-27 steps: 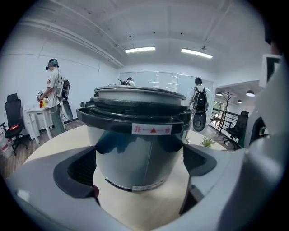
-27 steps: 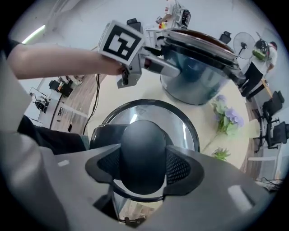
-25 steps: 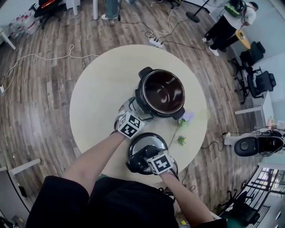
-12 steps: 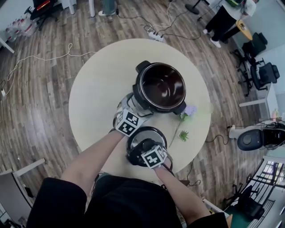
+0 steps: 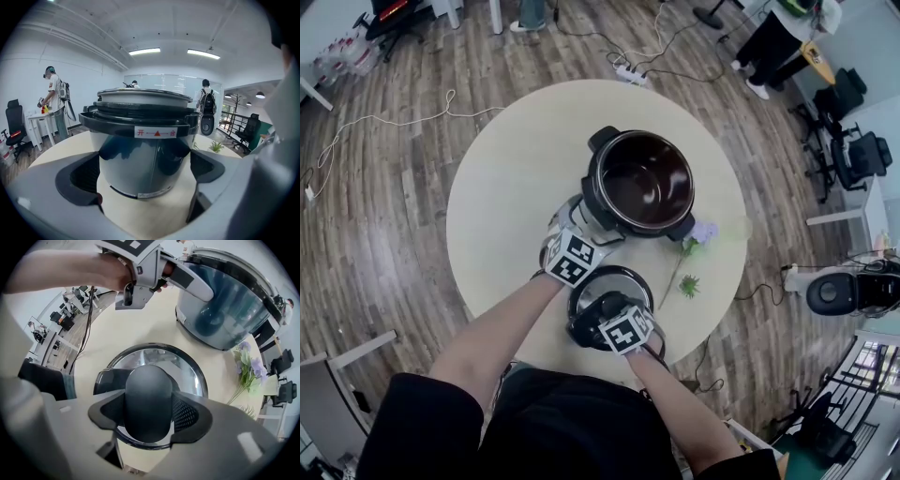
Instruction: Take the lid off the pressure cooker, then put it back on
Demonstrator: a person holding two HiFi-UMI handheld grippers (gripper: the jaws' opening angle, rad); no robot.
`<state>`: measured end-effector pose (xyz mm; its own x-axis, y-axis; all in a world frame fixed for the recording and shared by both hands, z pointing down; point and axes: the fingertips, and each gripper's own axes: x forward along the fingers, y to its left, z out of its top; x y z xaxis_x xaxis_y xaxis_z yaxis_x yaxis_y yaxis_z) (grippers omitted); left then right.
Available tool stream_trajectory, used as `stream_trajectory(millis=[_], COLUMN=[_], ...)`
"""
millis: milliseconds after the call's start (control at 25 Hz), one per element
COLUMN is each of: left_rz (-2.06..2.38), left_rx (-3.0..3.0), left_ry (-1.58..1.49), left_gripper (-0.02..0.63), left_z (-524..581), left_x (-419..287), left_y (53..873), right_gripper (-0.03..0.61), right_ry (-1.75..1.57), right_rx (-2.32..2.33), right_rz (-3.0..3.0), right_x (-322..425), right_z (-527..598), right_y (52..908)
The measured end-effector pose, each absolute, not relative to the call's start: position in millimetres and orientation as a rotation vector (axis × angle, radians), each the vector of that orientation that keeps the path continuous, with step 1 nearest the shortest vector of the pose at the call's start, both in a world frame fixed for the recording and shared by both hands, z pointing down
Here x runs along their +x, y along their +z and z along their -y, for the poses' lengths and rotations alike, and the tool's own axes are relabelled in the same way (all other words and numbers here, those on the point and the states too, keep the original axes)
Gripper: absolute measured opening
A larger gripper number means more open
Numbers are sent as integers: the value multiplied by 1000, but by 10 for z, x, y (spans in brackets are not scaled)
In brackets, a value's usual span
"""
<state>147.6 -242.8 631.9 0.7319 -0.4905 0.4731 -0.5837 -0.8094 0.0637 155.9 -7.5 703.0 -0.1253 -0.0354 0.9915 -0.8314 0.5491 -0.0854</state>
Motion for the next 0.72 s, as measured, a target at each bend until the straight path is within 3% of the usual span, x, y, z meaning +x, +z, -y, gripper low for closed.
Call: stream_trajectory(millis=[720], left_rz=[864], left_rx=[2730], left_ry=[667], left_gripper=[588], left_z=[2420], left_x=[1484], left_y=[6317], right_gripper=[285], right_ry=[960], right_rx=[844], right_rz=[1621], right_x=[1576], right_z=[203], right_y=[6765])
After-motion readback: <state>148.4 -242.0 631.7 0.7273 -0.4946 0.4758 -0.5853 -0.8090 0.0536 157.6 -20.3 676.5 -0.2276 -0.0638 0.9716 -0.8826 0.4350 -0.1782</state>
